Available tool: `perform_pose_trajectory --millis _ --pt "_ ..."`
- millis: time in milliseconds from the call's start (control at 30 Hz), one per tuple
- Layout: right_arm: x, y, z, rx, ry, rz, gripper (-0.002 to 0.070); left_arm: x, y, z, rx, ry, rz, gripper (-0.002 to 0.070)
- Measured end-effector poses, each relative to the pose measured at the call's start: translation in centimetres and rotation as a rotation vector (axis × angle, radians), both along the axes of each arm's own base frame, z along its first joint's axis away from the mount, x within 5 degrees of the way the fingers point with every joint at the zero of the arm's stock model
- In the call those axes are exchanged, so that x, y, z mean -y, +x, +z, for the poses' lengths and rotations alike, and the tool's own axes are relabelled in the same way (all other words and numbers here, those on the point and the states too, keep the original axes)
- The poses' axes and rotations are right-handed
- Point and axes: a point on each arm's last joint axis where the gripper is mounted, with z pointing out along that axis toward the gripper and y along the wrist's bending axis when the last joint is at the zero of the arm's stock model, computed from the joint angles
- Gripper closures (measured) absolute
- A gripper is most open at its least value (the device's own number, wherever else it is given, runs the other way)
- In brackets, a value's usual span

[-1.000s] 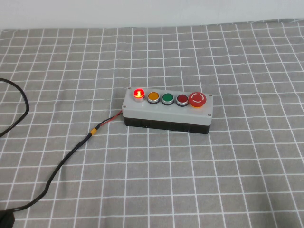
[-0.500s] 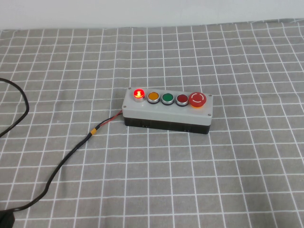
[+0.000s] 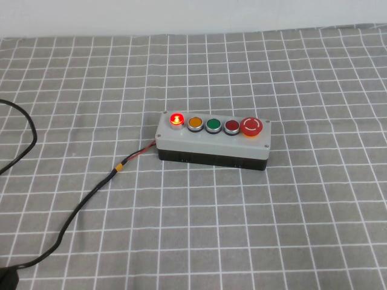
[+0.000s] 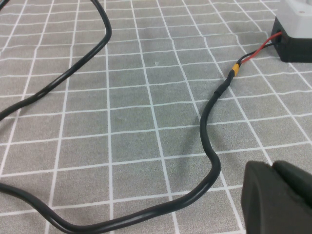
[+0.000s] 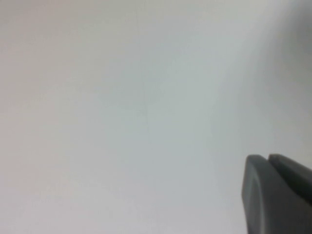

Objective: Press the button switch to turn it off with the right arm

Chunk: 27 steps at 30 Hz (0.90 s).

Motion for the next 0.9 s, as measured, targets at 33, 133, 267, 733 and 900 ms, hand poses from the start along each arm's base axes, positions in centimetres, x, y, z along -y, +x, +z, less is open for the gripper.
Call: perform_pose_trajectory --millis 33,133,267,733,900 --pt "0.0 -0.2 0.7 0.009 0.008 0.006 0.0692 0.0 0.0 0.0 0.0 0.0 0.0 0.0678" --pt "0.1 -1.0 3.1 0.037 0.022 0.02 0.0692 0.0 0.0 0.0 0.0 0.0 0.0 0.0678" --pt "0.1 -2.4 6.8 0.034 0.042 0.048 0.0692 0.0 0.0 0.0 0.0 0.0 0.0 0.0678" --pt "-1.5 3.8 11.8 -0.775 0.04 0.155 0.0692 0.0 0.0 0.0 0.0 0.0 0.0 0.0678" --pt "-2.2 6.3 10.7 -0.925 0.048 0.197 0.0692 0.0 0.0 0.0 0.0 0.0 0.0 0.0678"
